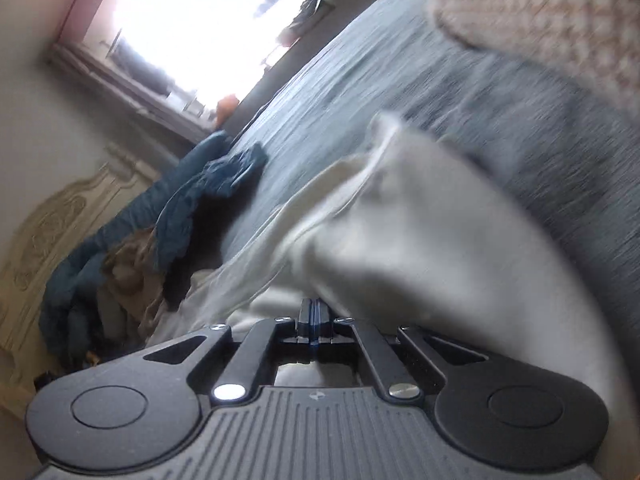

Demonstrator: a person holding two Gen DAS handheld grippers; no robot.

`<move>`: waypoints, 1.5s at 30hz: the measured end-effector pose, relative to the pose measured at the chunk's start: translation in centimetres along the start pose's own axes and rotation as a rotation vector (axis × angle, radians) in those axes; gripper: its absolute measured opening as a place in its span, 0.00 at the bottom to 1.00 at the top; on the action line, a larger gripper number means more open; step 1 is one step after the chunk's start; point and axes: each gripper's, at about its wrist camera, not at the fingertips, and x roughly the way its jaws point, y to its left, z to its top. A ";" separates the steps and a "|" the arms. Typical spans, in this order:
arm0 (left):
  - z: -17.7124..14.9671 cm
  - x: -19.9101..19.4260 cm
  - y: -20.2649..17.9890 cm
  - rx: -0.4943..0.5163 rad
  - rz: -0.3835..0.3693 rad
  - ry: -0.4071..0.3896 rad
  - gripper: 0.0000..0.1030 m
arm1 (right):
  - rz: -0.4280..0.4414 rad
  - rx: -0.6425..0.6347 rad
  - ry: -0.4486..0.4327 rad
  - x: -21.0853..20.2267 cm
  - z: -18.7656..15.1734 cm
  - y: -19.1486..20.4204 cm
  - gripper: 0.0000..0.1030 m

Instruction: Fold clothes

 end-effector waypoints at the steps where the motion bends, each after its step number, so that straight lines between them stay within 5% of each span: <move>1: 0.4 -0.6 0.2 0.014 0.045 -0.038 0.33 | -0.034 -0.015 -0.026 -0.6 0.4 0.0 0.00; 3: 0.9 -0.6 -0.6 0.036 0.026 -0.044 0.33 | -0.095 -0.068 -0.070 -1.2 0.9 0.9 0.02; 5: 0.9 -0.2 -2.1 0.059 -0.029 -0.035 0.34 | -0.090 -0.146 -0.065 -0.3 0.8 2.8 0.14; 10: -0.2 4.4 -7.1 0.278 0.023 0.051 0.34 | -0.103 -0.224 -0.003 3.5 1.6 5.0 0.15; 13: 0.1 5.1 -6.1 0.257 0.075 0.057 0.29 | -0.158 -0.167 -0.025 4.4 2.9 3.6 0.01; 18: 0.5 0.9 -4.1 0.146 0.051 -0.014 0.36 | -0.285 -0.273 -0.190 1.0 2.4 5.1 0.16; 25: 0.9 -4.9 -1.3 -0.004 0.016 -0.110 0.56 | -0.240 -0.445 -0.255 -3.0 -0.6 10.1 0.18; 33: -4.4 -13.0 -0.1 0.028 0.027 -0.133 0.66 | -0.155 -0.503 -0.235 -5.4 -4.2 14.3 0.24; 41: -6.2 -16.7 3.7 -0.088 0.176 -0.111 0.67 | -0.034 -0.583 -0.104 -4.2 -10.3 19.1 0.31; 45: -5.9 -18.0 5.9 -0.158 0.162 -0.103 0.69 | 0.073 -0.725 -0.042 -3.7 -14.1 23.2 0.42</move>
